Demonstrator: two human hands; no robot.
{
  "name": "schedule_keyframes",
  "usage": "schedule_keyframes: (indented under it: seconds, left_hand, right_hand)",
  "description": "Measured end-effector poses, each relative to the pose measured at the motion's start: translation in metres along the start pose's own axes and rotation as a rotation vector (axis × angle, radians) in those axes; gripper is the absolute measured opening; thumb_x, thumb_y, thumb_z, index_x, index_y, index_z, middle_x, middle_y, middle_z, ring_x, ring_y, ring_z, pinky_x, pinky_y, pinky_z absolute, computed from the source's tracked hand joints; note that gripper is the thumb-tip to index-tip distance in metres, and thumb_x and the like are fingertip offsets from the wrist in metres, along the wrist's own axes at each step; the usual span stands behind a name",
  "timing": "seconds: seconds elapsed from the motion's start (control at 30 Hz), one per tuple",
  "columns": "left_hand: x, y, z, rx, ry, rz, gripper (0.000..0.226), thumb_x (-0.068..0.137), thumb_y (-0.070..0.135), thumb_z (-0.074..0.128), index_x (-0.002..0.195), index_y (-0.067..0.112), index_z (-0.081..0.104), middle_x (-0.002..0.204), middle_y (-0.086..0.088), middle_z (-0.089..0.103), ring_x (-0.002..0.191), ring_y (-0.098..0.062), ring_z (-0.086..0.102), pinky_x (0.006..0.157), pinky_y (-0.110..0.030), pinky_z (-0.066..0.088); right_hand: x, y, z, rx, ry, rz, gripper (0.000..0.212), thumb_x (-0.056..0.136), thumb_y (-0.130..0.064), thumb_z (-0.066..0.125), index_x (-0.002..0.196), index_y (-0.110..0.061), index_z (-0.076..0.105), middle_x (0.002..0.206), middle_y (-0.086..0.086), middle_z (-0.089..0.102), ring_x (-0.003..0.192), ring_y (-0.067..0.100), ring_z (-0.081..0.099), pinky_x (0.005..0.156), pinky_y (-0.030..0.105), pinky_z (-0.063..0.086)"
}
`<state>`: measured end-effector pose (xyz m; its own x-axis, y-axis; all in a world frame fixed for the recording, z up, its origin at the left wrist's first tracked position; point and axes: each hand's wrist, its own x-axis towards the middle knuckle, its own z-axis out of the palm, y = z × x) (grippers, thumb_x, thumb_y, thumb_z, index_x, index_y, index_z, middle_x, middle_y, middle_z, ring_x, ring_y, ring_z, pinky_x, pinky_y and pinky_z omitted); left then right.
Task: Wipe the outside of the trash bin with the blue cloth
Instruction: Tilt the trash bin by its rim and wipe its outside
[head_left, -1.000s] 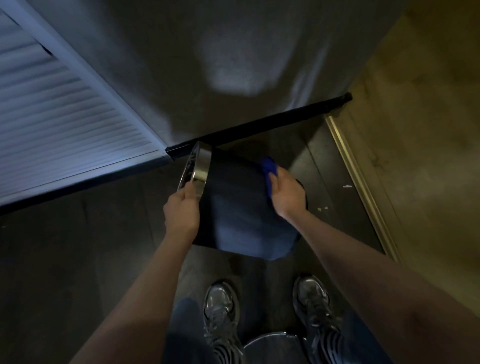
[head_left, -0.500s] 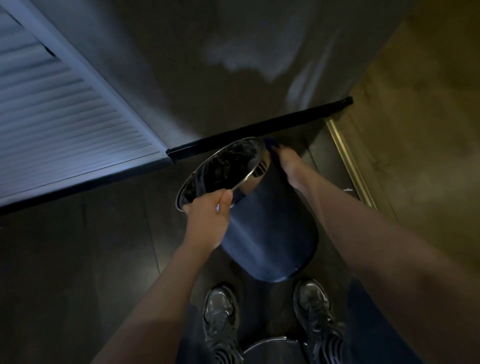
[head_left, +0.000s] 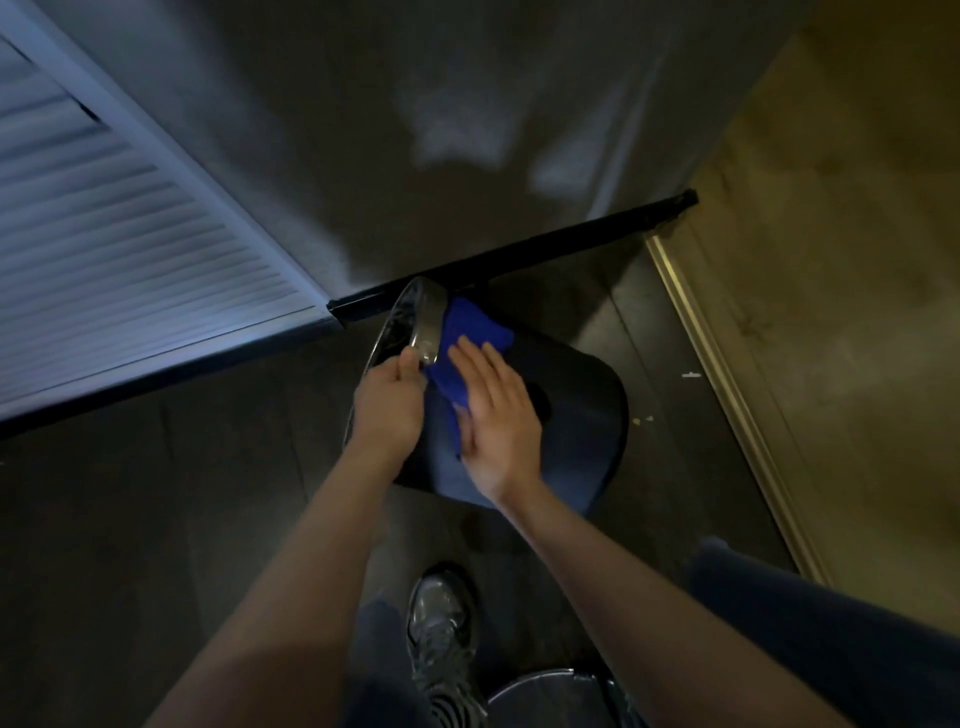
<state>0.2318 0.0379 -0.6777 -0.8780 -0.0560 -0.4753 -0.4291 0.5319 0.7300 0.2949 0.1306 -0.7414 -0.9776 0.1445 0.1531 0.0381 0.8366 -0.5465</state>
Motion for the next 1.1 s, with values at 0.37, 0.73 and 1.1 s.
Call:
schedule_keyframes:
  seconds: [0.37,0.73,1.1]
  left_hand:
    - [-0.009,-0.001,-0.015,-0.2,-0.272,-0.043,0.024,0.096,0.025,0.038,0.09,0.014,0.059,0.078,-0.004,0.06,0.069,-0.018,0.055,0.061,-0.027,0.043]
    - [-0.018,-0.018,-0.004,0.002,-0.156,0.111,0.03,0.094,0.021,0.045,0.072,0.002,0.054,0.067,-0.006,0.049,0.07,-0.017,0.043,0.06,-0.027,0.034]
    - [-0.005,-0.038,-0.022,-0.158,0.053,-0.105,0.031,0.093,0.029,0.044,0.068,0.02,0.06,0.067,-0.004,0.055,0.064,-0.019,0.05,0.066,-0.033,0.041]
  right_hand:
    - [-0.015,0.108,-0.018,0.158,0.094,0.508,0.037,0.096,-0.02,0.035,0.133,-0.022,0.041,0.138,0.005,0.048,0.125,0.024,0.046,0.102,0.037,0.037]
    - [0.007,0.131,-0.024,0.177,0.08,0.655,0.031,0.098,-0.029,0.031,0.121,-0.017,0.048,0.116,0.008,0.06,0.103,0.024,0.057,0.078,0.028,0.036]
    - [0.028,0.116,-0.012,0.181,-0.224,0.616,0.032,0.098,-0.025,0.032,0.121,-0.013,0.052,0.12,0.017,0.057,0.108,0.034,0.052,0.085,0.035,0.039]
